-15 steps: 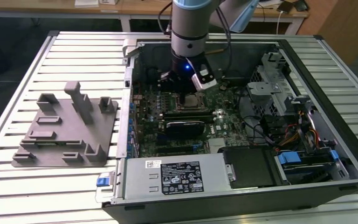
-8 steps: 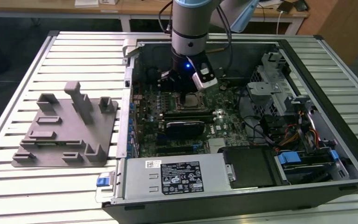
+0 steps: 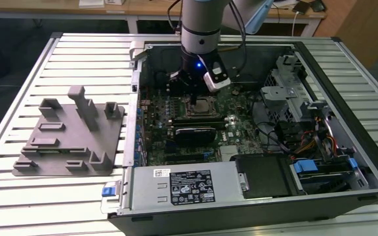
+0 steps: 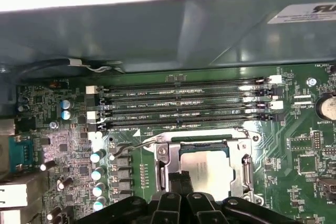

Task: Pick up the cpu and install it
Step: 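Close the cpu cover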

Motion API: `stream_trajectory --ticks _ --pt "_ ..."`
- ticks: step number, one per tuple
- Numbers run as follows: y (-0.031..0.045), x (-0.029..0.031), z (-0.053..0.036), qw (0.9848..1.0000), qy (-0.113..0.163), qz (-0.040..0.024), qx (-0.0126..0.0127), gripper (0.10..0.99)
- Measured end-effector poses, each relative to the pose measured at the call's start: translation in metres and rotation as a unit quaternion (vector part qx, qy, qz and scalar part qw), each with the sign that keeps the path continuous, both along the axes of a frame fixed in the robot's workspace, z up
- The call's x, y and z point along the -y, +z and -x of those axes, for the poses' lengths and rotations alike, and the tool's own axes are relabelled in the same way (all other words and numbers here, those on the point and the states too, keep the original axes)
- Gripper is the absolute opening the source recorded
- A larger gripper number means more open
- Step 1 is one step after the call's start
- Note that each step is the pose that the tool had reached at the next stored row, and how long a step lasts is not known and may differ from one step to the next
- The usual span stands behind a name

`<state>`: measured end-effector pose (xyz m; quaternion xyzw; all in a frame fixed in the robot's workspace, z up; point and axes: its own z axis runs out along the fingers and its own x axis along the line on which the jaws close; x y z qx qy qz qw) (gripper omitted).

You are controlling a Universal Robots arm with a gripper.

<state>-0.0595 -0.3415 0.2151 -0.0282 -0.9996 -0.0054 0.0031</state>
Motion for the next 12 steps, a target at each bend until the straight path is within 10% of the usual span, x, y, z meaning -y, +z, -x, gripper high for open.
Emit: stream_trajectory --ticks 12 --pt "0.0011 0.0001 -0.0264 1.0 0.0 0.0002 -0.0003 0.106"
